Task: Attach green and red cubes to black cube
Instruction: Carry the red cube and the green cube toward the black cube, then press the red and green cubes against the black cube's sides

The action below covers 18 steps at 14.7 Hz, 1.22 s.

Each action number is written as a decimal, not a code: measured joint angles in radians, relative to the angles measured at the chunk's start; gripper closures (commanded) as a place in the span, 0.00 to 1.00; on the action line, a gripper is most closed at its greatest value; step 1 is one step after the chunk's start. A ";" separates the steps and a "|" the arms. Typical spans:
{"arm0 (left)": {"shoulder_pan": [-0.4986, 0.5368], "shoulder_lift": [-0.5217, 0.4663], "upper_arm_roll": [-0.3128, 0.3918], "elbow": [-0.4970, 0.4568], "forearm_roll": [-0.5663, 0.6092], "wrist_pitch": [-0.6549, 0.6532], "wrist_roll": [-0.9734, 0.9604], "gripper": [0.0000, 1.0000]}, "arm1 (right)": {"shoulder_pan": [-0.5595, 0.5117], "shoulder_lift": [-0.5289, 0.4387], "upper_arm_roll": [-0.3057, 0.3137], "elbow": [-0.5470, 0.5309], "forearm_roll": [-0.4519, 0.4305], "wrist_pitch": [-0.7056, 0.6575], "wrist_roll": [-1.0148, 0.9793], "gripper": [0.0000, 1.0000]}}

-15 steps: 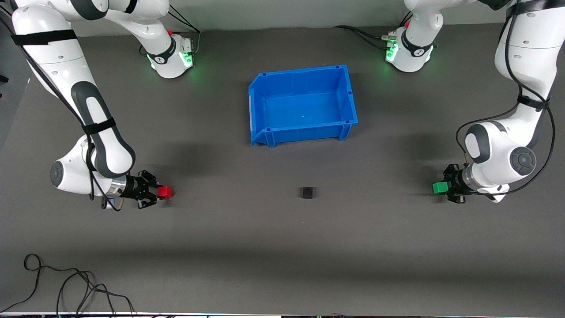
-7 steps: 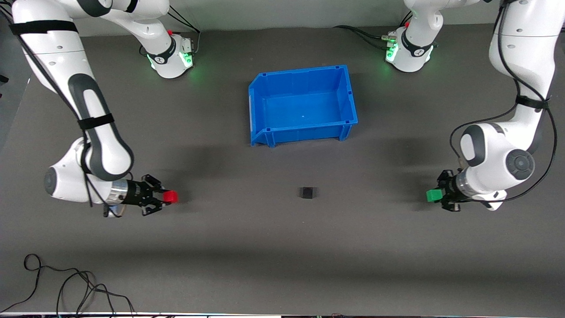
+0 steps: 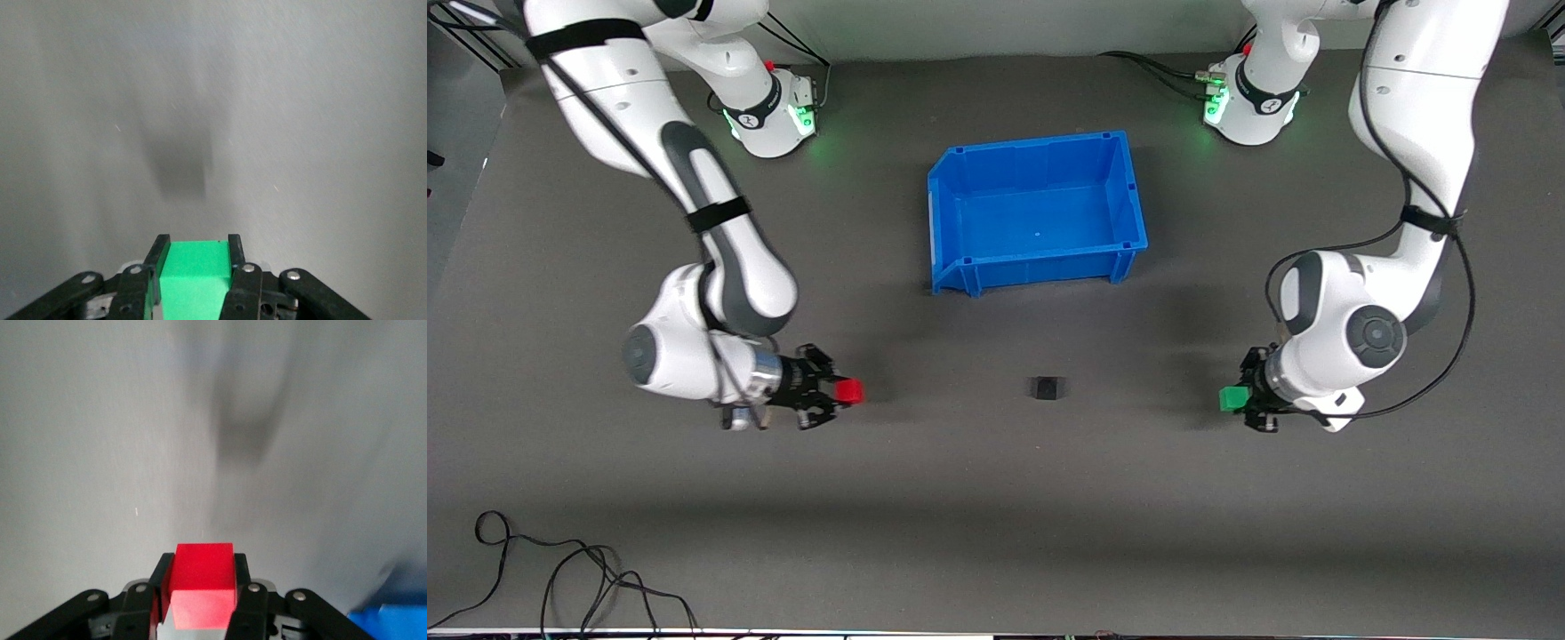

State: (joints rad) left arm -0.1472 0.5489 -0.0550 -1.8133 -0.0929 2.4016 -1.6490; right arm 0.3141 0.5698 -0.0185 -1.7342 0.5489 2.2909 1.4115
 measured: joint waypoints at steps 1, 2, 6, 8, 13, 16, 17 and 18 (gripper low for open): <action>-0.014 0.014 0.000 0.019 0.000 0.000 -0.019 1.00 | 0.034 0.015 0.000 0.027 0.000 0.007 0.052 0.75; -0.029 0.027 0.000 0.034 0.000 0.000 -0.040 1.00 | 0.065 0.034 0.000 0.059 0.000 0.009 0.101 0.74; -0.128 0.096 -0.002 0.090 0.000 0.005 -0.156 1.00 | 0.179 0.146 0.000 0.205 0.000 0.055 0.267 0.71; -0.178 0.127 -0.002 0.117 0.000 0.006 -0.207 1.00 | 0.236 0.210 0.000 0.263 0.000 0.103 0.328 0.71; -0.279 0.170 -0.003 0.131 0.000 0.053 -0.290 1.00 | 0.325 0.331 -0.002 0.349 0.000 0.199 0.399 0.71; -0.313 0.179 -0.003 0.135 0.000 0.104 -0.351 1.00 | 0.342 0.356 -0.003 0.362 0.000 0.214 0.400 0.71; -0.322 0.182 -0.003 0.136 0.000 0.115 -0.365 1.00 | 0.343 0.356 -0.003 0.363 0.000 0.216 0.400 0.71; -0.330 0.188 -0.003 0.139 0.000 0.124 -0.375 1.00 | 0.343 0.356 -0.003 0.364 0.000 0.217 0.400 0.71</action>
State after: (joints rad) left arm -0.4767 0.7365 -0.0576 -1.6742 -0.0933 2.5252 -2.0243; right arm 0.6572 0.9259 -0.0212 -1.3699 0.5487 2.5079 1.8117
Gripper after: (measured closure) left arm 0.630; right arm 0.604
